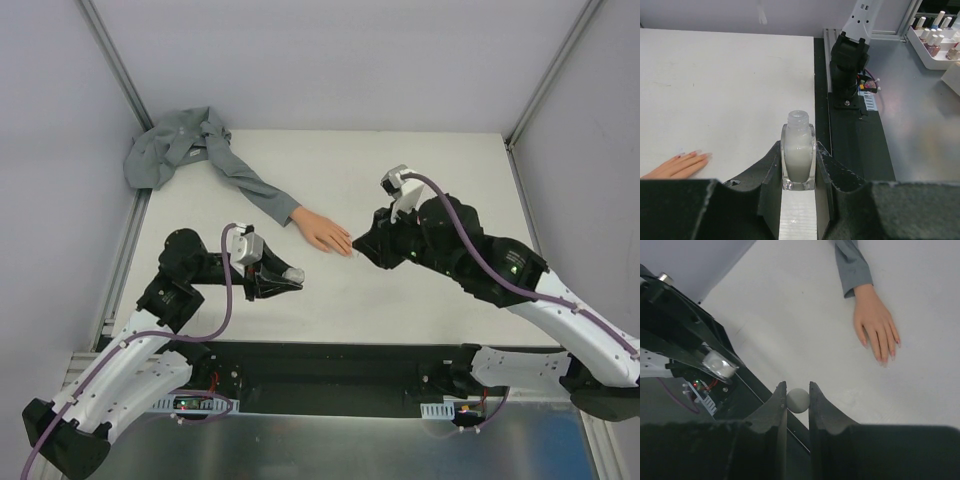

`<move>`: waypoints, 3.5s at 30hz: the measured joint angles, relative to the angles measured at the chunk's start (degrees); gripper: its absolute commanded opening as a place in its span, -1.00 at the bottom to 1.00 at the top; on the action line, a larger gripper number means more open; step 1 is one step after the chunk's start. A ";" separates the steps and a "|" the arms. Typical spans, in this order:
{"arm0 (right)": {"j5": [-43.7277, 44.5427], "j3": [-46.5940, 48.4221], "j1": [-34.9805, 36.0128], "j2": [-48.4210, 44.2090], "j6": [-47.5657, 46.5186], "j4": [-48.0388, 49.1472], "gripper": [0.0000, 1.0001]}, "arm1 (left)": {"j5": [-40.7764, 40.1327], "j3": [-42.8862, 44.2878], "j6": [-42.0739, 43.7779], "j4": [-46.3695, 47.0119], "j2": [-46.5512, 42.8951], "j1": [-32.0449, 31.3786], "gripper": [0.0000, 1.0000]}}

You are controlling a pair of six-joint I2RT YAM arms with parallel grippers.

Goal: Paint the nails

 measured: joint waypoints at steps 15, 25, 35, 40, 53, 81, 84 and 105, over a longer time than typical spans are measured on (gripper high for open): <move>-6.71 11.21 6.43 12.87 1.09 4.94 -1.00 | 1.38 -0.02 0.96 -0.63 0.02 -1.11 -1.00; -8.15 10.73 9.20 14.05 1.68 6.69 -1.00 | -0.68 -0.02 0.96 -0.63 0.39 -1.14 -1.00; -8.07 8.94 9.46 14.08 2.14 8.28 -1.00 | -1.99 -0.04 0.96 -0.61 0.39 -1.14 -1.00; -7.43 8.66 9.46 14.08 2.16 8.74 -1.00 | -2.23 -0.04 0.96 -0.63 0.28 -1.14 -1.00; -5.84 6.97 9.57 13.92 2.16 8.76 -1.00 | -2.23 -0.04 0.94 -0.59 0.17 -1.14 -1.00; -5.53 5.73 9.57 13.81 3.02 9.97 -0.99 | -2.21 -0.07 0.94 -0.33 0.20 -1.14 -1.00; -5.68 5.68 9.57 13.79 3.15 10.03 -1.00 | -2.23 -0.07 0.92 -0.31 0.17 -1.14 -1.00; -5.70 2.21 10.62 13.03 4.79 12.31 -1.00 | -2.43 -0.72 0.92 -0.35 -0.31 -1.14 -1.00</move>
